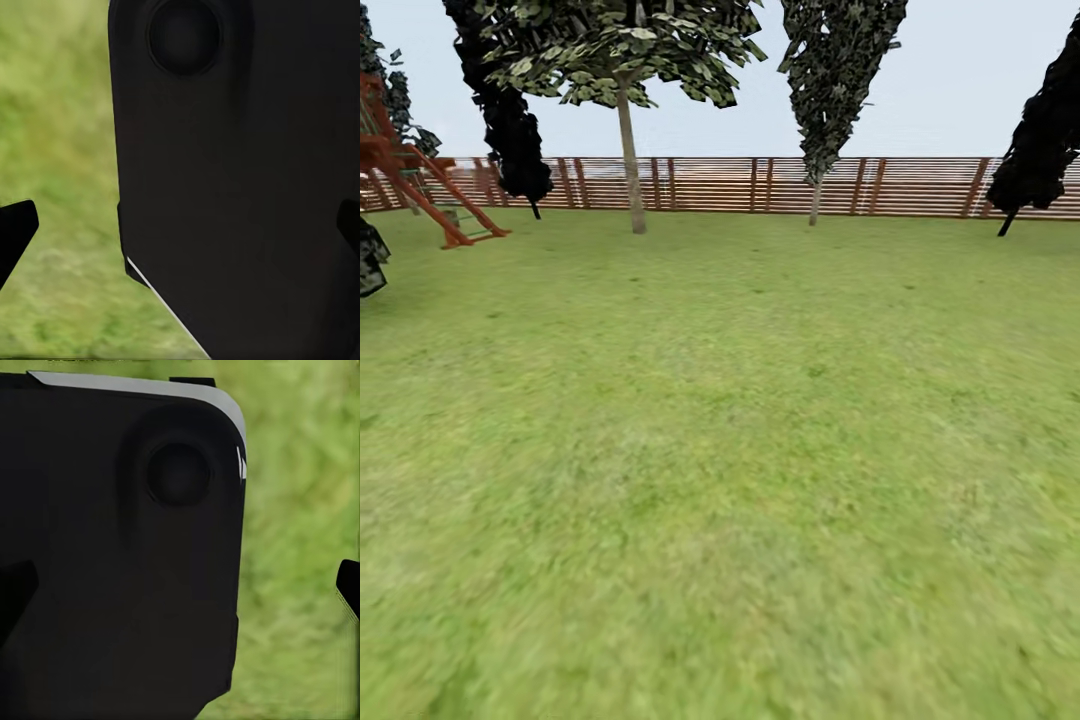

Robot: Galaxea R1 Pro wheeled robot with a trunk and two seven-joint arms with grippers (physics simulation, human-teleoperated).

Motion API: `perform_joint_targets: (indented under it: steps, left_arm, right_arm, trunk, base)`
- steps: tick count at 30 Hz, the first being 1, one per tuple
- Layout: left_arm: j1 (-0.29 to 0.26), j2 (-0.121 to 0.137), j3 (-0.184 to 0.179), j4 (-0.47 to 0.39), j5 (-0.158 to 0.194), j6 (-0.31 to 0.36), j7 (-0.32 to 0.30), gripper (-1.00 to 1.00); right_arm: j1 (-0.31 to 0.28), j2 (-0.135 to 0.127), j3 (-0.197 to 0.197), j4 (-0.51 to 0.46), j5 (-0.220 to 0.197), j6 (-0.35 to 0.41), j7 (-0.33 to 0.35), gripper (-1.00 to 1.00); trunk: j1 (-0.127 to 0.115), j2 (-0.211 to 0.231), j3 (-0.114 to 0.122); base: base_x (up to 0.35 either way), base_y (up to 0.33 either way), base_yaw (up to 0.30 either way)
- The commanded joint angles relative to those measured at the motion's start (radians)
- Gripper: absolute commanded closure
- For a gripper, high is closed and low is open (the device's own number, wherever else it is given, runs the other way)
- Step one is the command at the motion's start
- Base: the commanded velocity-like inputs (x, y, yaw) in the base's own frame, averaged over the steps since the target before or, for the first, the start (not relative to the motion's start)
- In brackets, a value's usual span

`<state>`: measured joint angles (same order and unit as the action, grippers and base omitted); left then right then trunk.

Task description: Take the three Easter eggs out of the wicker basket on the lawn in the garden, then place them on the lawn next to a single tree (choose any tree) so that all three eggs are next to the same tree and none are left in the basket.

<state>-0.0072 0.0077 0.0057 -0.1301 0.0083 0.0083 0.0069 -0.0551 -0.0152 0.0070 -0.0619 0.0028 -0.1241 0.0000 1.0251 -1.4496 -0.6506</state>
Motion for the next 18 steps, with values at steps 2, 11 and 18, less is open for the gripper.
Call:
perform_joint_targets:
  steps: [2, 11, 18]
  left_arm:
    - [0.0, 0.0, 0.0, -0.001, 0.001, 0.001, 0.001, -1.0]
    - [0.0, 0.0, 0.0, 0.0, 0.001, 0.001, 0.001, -1.0]
    - [0.0, 0.0, 0.0, 0.0, 0.001, 0.001, 0.001, -1.0]
  right_arm:
    - [0.0, 0.0, 0.001, 0.001, 0.0, -0.003, 0.0, -1.0]
    - [0.0, 0.0, 0.001, 0.001, 0.0, -0.003, 0.0, -1.0]
    - [0.0, 0.0, 0.001, 0.001, 0.0, -0.003, 0.0, -1.0]
  trunk:
    - [0.0, 0.0, -0.001]
    - [0.0, 0.0, -0.001]
    - [0.0, 0.0, -0.001]
  base:
    - [0.0, 0.0, 0.283]
    - [0.0, 0.0, 0.286]
    - [0.0, 0.0, 0.287]
